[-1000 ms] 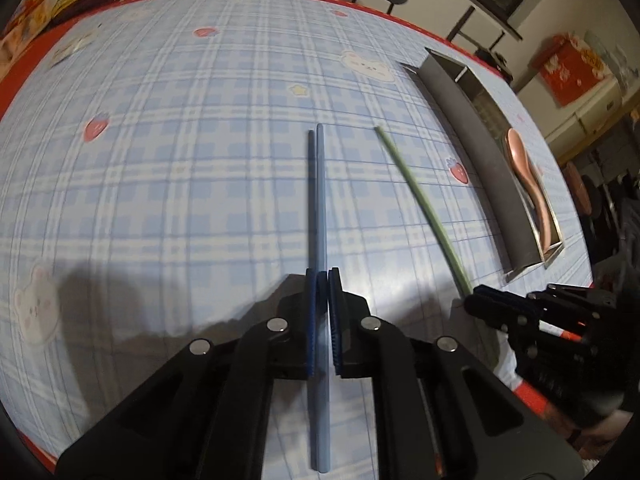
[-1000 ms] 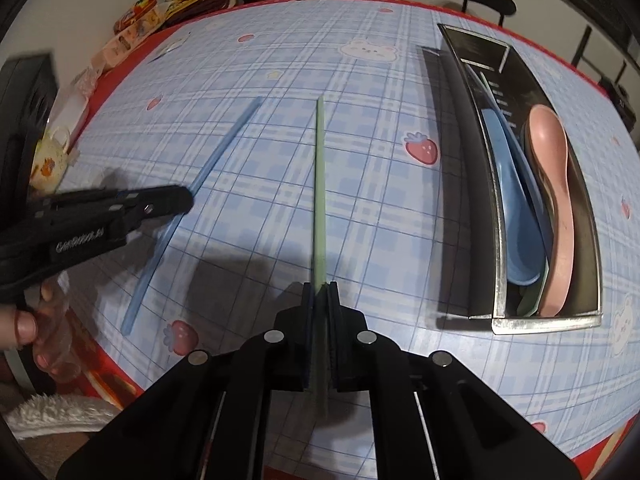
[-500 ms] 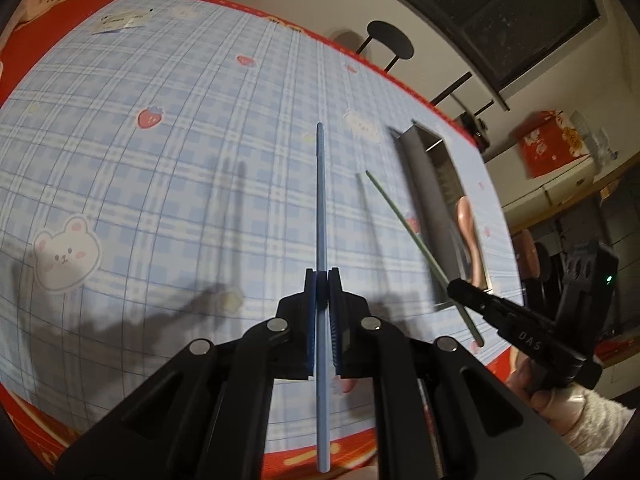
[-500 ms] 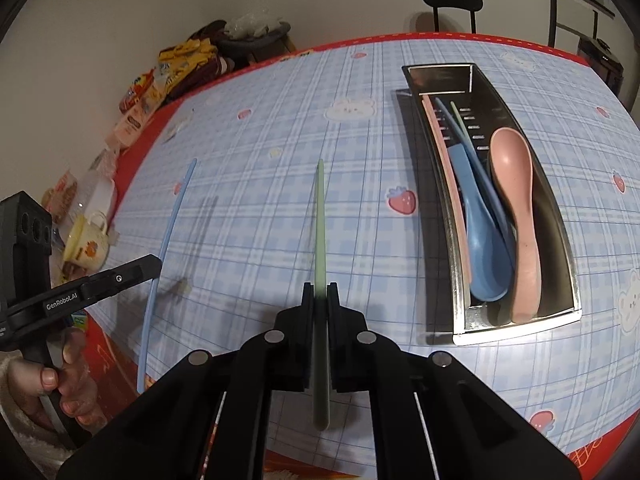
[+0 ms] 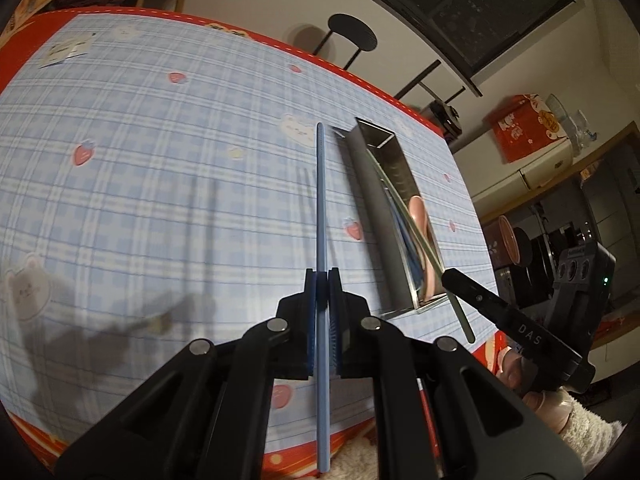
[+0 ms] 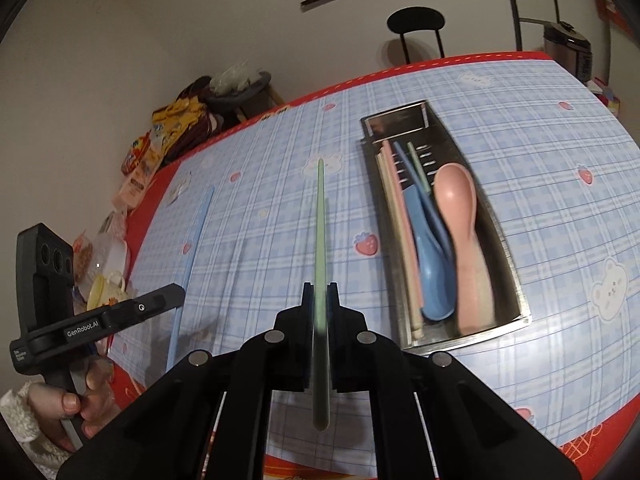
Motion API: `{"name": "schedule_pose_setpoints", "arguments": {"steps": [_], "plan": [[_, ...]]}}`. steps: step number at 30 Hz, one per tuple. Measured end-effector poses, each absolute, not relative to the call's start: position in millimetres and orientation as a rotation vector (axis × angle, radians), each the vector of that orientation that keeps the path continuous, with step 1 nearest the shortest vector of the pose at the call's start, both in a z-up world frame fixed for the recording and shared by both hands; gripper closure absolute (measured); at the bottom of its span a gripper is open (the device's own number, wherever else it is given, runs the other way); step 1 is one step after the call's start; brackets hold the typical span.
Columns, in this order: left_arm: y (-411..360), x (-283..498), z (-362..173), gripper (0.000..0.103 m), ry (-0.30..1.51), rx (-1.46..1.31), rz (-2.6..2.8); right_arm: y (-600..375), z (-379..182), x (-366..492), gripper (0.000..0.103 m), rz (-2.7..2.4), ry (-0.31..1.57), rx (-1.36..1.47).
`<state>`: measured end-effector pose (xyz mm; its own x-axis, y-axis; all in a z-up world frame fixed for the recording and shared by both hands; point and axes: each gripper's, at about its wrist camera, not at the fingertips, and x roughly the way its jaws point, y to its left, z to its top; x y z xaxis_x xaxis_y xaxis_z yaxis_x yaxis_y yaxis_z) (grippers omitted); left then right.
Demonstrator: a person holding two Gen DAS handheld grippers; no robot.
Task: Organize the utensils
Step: 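Carry both chopsticks down into the steel basket with both tools, then open both tools and withdraw them from the basket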
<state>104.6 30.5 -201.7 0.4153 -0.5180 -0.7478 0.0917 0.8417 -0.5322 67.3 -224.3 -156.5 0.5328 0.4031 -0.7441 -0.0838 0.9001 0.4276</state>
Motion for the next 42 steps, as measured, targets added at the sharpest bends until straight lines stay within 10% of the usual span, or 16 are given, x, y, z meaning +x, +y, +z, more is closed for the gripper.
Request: {"name": "schedule_pose_setpoints", "arguments": {"steps": [34, 42], "plan": [[-126, 230, -262, 0.094, 1.251, -0.665, -0.319, -305, -173, 121, 0.096, 0.277, 0.969, 0.357], [-94, 227, -235, 0.072, 1.167, -0.597, -0.294, -287, -187, 136, 0.096, 0.297, 1.017, 0.338]]}}
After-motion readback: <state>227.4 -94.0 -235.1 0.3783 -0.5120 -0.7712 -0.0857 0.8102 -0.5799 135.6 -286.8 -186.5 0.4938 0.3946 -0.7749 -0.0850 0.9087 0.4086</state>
